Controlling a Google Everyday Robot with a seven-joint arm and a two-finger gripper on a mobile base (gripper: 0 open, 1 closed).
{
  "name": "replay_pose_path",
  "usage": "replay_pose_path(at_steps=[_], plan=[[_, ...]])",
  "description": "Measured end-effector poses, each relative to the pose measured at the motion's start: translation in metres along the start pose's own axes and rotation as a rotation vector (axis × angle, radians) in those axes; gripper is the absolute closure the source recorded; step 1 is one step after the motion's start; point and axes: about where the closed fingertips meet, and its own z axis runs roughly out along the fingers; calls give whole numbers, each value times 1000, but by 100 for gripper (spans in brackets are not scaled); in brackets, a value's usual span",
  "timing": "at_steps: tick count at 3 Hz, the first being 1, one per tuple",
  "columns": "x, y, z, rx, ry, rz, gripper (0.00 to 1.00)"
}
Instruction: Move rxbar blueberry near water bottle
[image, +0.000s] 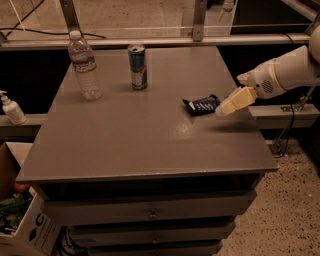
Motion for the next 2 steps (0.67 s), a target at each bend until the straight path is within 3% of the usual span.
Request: replay_pose_path(at_steps=[1,2], plan=[[-8,13,-7,-82,-84,89,0],[-23,32,-17,-131,-150,97,0]])
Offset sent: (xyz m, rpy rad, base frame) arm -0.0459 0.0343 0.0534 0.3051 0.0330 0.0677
